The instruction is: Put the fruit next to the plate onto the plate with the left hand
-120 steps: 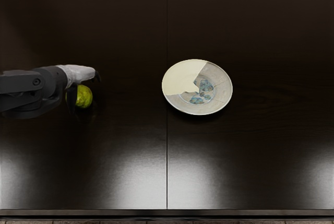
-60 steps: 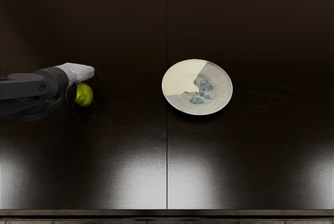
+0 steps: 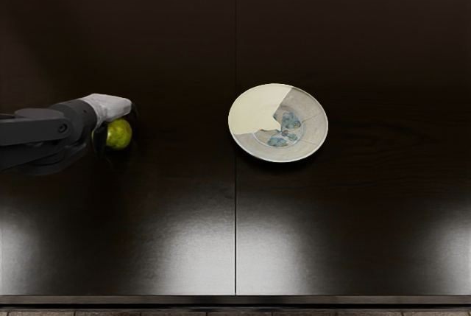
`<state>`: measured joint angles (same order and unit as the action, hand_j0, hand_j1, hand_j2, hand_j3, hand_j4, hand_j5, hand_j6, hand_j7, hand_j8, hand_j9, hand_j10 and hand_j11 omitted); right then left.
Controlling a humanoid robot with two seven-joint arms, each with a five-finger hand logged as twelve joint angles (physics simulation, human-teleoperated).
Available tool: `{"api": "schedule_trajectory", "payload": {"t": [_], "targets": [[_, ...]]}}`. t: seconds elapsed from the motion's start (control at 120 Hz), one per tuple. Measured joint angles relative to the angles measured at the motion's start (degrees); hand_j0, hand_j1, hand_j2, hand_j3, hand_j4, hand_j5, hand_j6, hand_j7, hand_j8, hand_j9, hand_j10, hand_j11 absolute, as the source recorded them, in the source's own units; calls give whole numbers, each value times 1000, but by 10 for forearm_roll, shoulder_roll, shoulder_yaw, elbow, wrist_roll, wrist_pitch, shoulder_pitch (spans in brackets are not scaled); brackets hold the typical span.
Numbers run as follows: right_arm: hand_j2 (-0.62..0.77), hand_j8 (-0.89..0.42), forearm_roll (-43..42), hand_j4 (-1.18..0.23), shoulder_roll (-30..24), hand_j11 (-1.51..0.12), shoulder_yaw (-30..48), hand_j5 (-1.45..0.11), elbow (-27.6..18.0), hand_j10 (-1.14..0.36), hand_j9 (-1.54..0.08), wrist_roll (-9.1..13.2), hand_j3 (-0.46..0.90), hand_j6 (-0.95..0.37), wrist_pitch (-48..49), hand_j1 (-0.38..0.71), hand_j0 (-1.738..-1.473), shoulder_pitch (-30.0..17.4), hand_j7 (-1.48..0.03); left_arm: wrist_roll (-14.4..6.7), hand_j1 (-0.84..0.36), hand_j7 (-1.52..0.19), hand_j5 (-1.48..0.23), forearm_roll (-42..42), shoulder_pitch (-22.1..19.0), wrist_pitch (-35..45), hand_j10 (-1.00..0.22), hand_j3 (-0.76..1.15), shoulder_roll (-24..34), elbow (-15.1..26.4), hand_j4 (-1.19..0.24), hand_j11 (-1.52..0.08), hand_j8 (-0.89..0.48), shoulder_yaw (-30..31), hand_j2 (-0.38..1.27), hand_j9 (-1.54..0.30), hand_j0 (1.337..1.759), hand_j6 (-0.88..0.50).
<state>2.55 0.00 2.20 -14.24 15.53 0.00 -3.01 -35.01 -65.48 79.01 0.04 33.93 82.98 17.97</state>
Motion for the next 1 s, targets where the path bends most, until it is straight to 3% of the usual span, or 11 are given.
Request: {"api": "schedule_trajectory", "payload": {"t": [0.525,1.0], "targets": [[-6,-29,0,-29,0,-38,0,-38,0,-29,-38,0,0,-29,0,-314,-1658,-1,-38,0,21,-361,-362,-35,-16,15,-278,0,-15,-23,-277,-360,-279,1,58,-360,1658,-279],[-6,-29,0,-29,0,-38,0,-38,0,-29,-38,-1,0,-29,0,-314,-1658,-1,-38,0,-67,-454,-454,-39,-19,17,-350,0,-26,-32,-350,-453,-351,1,77,-453,1658,-351]]}}
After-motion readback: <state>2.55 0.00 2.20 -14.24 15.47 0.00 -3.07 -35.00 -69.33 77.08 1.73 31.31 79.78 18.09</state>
